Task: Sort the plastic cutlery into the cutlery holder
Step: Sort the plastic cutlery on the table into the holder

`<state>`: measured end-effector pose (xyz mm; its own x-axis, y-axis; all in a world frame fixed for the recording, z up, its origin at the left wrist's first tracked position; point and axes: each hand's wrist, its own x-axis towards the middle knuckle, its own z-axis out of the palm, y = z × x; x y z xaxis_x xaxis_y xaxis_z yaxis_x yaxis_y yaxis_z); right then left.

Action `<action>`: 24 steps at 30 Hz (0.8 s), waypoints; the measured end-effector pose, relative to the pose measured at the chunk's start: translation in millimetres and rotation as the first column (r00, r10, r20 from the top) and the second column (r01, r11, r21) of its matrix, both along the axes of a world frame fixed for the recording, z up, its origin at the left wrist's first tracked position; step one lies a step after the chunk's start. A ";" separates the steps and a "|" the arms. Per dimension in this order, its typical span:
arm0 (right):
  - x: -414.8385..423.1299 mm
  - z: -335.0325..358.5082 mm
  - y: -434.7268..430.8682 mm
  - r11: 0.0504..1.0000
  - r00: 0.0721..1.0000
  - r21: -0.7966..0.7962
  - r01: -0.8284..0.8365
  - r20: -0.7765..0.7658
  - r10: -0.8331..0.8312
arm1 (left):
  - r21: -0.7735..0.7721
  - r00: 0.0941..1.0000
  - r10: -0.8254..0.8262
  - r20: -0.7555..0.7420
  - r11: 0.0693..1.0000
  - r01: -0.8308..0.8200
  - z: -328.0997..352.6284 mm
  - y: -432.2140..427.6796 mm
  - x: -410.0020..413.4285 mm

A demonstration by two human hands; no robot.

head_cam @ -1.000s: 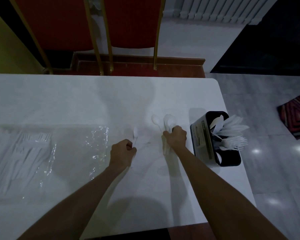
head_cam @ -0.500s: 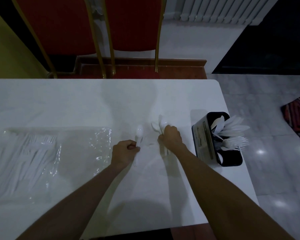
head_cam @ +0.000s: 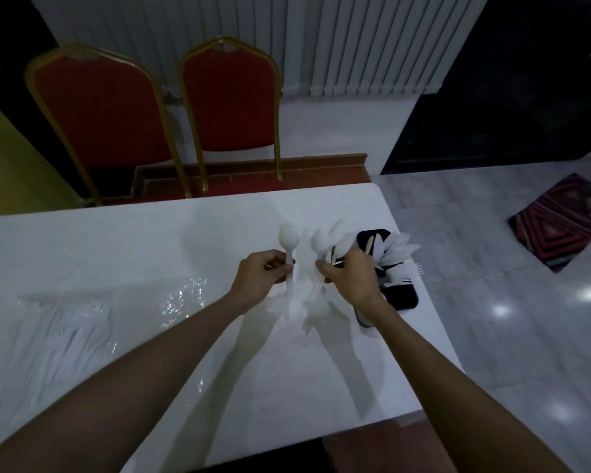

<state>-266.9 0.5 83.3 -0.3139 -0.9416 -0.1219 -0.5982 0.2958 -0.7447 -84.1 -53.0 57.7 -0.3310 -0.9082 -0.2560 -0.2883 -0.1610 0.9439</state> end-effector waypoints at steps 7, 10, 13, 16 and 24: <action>-80.8 35.9 52.0 0.962 0.968 -0.106 0.250 0.029 -0.249 | 0.002 0.979 -0.067 -0.194 0.998 0.069 31.6 23.1 -81.3; -109.9 27.8 70.5 0.959 0.959 -0.077 0.272 0.105 -0.264 | -0.020 0.975 -0.079 -0.207 0.997 0.077 31.1 36.9 -109.6; -129.2 16.5 81.0 0.964 0.960 -0.063 0.258 0.132 -0.248 | -0.063 0.985 -0.081 -0.155 0.995 0.072 26.4 47.8 -131.0; -144.8 3.9 83.4 0.979 0.973 -0.001 0.205 0.111 -0.204 | -0.147 0.991 -0.130 -0.013 0.981 0.127 21.7 56.3 -146.9; -147.2 -11.0 74.7 0.955 0.908 -0.011 0.296 0.315 -0.277 | -0.319 0.921 -0.222 0.322 0.890 0.326 1.3 59.8 -159.5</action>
<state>-414.1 75.2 72.2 -0.5271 -0.8250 -0.2040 -0.2337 0.3715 -0.8986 -243.6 6.8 59.0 -0.5453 -0.8371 -0.0450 -0.5214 0.2967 0.8001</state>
